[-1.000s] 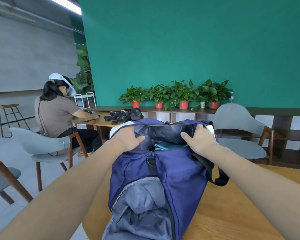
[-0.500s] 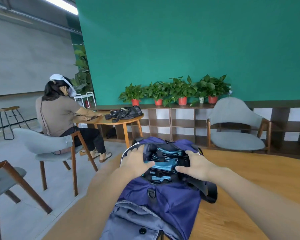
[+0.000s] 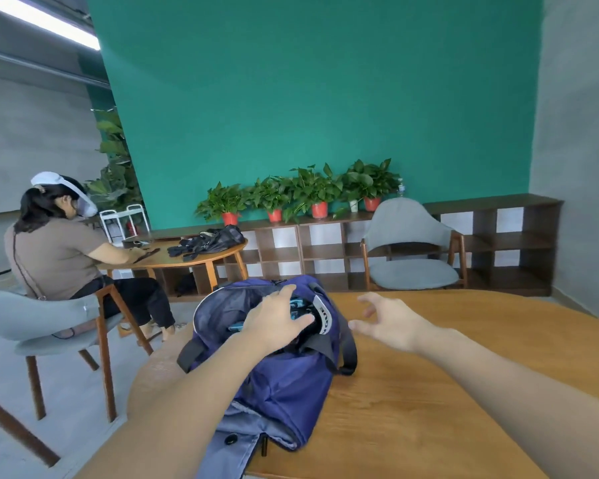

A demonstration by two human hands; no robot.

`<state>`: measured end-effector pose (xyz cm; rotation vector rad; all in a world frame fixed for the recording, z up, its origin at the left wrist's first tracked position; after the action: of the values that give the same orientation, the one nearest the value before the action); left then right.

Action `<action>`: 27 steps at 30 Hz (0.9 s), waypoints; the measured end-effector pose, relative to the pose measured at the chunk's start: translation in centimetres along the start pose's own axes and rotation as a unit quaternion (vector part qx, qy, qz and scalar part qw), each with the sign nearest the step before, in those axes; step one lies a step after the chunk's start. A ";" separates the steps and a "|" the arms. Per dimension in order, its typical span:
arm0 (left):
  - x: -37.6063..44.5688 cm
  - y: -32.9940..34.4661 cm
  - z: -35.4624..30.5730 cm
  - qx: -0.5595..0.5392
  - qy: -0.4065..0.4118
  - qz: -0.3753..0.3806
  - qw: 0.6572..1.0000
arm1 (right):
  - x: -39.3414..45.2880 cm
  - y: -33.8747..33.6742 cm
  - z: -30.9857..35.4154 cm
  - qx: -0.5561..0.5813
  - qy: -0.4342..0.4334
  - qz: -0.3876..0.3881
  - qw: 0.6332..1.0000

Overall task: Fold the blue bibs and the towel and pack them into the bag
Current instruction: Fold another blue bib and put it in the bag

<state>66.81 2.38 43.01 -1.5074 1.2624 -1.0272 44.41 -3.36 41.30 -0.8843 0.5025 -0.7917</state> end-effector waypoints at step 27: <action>-11.2 37.2 -53.0 -0.008 0.368 0.261 0.892 | -43.2 1.9 -44.2 0.131 0.402 -0.062 0.904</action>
<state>5.12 3.96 20.33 -0.6881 2.0599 -1.2491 -11.53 9.67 18.41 -0.3035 1.0386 -1.3111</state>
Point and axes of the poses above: each hand's wrist, its own x-axis towards the middle knuckle, its own y-axis out of the palm, z = x × y, the point moved 6 cm from there along x, towards the middle knuckle, and after that the axes turned 14 degrees about z, right-handed, at the moved point
